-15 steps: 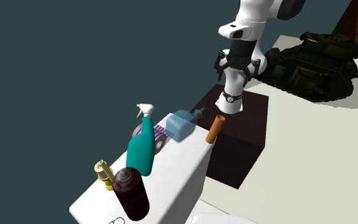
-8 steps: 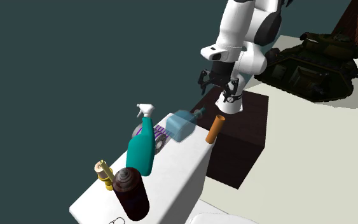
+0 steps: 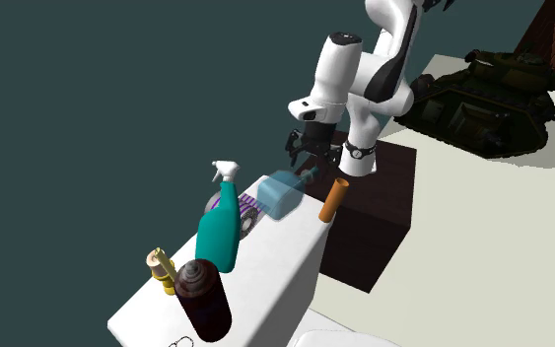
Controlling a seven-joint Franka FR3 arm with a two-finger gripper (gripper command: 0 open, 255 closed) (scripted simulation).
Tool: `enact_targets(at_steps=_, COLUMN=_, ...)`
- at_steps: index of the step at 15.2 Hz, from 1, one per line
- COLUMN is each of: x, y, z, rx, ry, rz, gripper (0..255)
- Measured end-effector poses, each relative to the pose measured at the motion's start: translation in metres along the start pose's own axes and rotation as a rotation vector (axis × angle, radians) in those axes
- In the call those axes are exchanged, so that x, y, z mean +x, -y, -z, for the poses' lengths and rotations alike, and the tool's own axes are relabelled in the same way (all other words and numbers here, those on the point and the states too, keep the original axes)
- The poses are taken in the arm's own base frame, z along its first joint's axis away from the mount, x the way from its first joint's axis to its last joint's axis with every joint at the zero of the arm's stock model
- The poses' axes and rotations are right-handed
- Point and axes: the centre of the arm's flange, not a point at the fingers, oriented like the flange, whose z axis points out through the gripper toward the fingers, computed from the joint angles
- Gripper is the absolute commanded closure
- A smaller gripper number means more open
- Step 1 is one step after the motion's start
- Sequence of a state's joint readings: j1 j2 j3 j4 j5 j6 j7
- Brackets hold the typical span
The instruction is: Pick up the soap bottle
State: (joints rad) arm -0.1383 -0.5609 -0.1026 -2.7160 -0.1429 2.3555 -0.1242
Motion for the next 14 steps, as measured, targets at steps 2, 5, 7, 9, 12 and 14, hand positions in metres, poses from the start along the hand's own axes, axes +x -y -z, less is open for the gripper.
enact_targets(at_steps=2, x=-0.001, y=-0.002, z=-0.013, rx=-0.001, ry=-0.001, rz=0.000, gripper=0)
enact_targets(at_steps=5, x=-0.002, y=-0.001, z=-0.028, rx=-0.001, ry=-0.002, rz=0.000, gripper=0)
enact_targets(at_steps=7, x=-0.004, y=0.000, z=-0.034, rx=-0.001, ry=-0.002, rz=0.000, gripper=255)
enact_targets(at_steps=9, x=-0.004, y=0.000, z=-0.035, rx=-0.001, ry=-0.002, rz=0.000, gripper=255)
enact_targets(at_steps=12, x=-0.004, y=0.000, z=-0.036, rx=-0.001, ry=-0.002, rz=0.000, gripper=255)
enact_targets(at_steps=14, x=-0.004, y=0.000, z=-0.036, rx=-0.001, ry=-0.002, rz=0.000, gripper=255)
